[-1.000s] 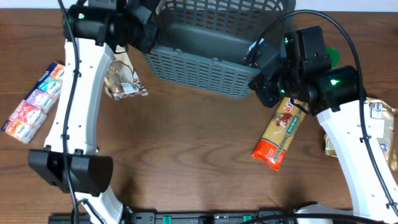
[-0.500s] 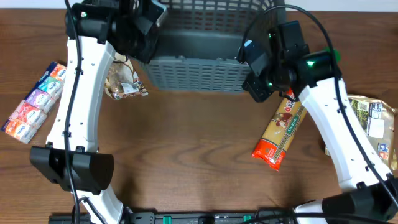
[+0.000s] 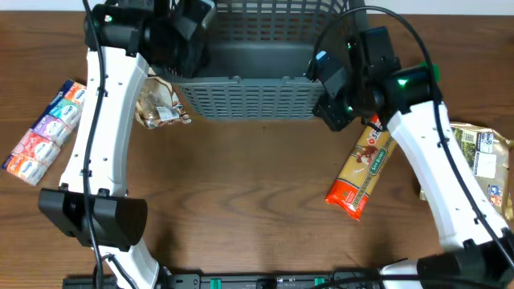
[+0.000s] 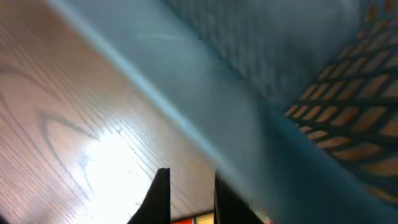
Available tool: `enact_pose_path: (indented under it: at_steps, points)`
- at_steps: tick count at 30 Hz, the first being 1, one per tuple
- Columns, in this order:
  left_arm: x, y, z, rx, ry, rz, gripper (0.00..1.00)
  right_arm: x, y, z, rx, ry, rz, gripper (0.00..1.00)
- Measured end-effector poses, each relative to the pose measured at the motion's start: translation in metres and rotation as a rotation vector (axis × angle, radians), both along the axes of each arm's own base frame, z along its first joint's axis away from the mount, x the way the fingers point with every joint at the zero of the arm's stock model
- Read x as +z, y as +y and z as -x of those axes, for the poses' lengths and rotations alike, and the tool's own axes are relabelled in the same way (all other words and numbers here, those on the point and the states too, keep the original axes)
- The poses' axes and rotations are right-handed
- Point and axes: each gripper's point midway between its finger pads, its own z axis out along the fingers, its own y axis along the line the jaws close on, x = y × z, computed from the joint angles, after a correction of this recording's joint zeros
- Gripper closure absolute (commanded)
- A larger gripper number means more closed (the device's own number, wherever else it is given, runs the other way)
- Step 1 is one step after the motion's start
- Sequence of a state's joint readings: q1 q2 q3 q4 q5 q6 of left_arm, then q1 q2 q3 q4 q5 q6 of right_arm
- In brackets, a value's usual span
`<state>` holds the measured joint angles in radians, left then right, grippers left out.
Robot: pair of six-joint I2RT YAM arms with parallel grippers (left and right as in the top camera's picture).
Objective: Pack container
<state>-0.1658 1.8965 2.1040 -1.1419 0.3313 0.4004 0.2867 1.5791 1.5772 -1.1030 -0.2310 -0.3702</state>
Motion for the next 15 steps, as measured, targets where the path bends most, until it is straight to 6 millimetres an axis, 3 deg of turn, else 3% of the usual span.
enact_pose_path:
  at_steps: [3,5,7,8,9,12,15]
  points:
    - [0.003,0.0,-0.004,0.011,-0.016,0.006,0.11,0.025,-0.004,0.005,-0.036,-0.065,-0.021,0.71]
    - [0.003,0.003,-0.005,0.037,-0.015,0.001,0.04,0.048,-0.011,0.01,-0.089,-0.131,-0.036,0.38]
    - [0.006,0.009,-0.007,0.084,-0.019,-0.013,0.02,0.073,-0.021,0.014,-0.149,-0.201,-0.05,0.26]
    - [0.008,0.013,-0.007,0.116,-0.02,-0.021,0.01,0.089,-0.027,0.018,-0.2,-0.244,-0.065,0.05]
    - [0.011,0.019,-0.004,0.156,-0.02,-0.032,0.01,0.099,-0.034,0.02,-0.245,-0.273,-0.077,0.01]
    - [0.023,0.035,0.012,0.26,-0.009,-0.063,0.01,0.127,-0.064,0.027,-0.414,-0.35,-0.104,0.01]
    - [0.05,0.058,0.045,0.391,-0.022,-0.089,0.01,0.139,-0.106,0.036,-0.647,-0.374,-0.126,0.01]
